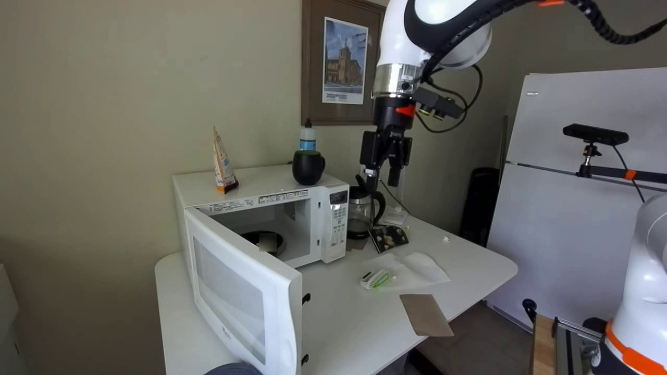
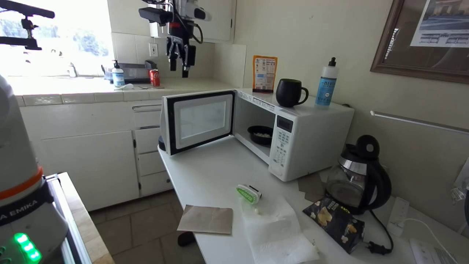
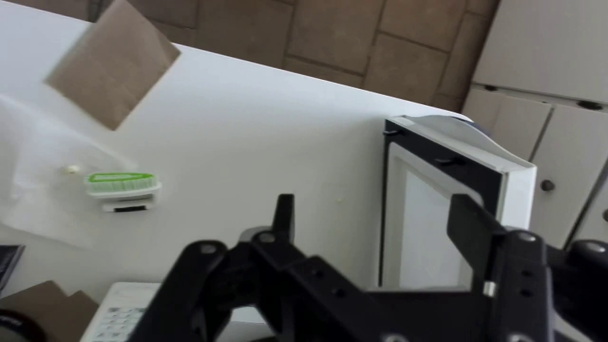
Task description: Open the door of the microwave wider
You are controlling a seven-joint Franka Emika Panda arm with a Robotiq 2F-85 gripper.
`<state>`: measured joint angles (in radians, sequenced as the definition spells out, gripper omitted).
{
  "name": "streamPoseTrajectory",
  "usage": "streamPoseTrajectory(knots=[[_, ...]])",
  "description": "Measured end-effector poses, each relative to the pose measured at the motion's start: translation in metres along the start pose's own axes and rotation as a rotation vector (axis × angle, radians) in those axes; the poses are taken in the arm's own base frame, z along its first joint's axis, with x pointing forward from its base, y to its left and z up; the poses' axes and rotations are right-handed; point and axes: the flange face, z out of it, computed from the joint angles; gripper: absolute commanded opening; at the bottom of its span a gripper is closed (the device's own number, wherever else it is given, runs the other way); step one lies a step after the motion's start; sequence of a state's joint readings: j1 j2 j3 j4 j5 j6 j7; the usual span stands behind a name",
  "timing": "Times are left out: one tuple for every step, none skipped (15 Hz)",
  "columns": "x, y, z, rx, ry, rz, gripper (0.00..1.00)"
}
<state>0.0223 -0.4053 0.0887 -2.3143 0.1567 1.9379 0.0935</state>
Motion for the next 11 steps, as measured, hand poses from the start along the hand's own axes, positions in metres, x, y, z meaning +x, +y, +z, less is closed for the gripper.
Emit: streamPoseTrajectory(knots=[[-0.0059, -0.0005, -0.0047, -0.057, -0.004, -0.008, 1.00], [-0.0114, -0.0011, -0.0084, -0.115, -0.007, -0.016, 1.00], [-0.0136, -0.0028, -0.0112, -0.125, -0.003, -0.018, 1.00], [-0.0137, -0.0032, -0.0121, -0.124, 0.000, -0.019, 1.00], [-0.0130, -0.0024, -0.0116, -0.123, -0.002, -0.018, 1.00], [-0.0122, -0.0012, -0.0107, -0.122, -0.004, -0.016, 1.00], [-0.0119, -0.0007, -0.0102, -0.122, -0.006, -0.015, 1.00], [-0.0117, -0.0005, -0.0100, -0.121, -0.006, -0.014, 1.00], [-0.0117, -0.0004, -0.0099, -0.121, -0.007, -0.014, 1.00], [-0.0117, -0.0005, -0.0100, -0.121, -0.006, -0.014, 1.00], [-0.0116, -0.0004, -0.0100, -0.121, -0.007, -0.014, 1.00]])
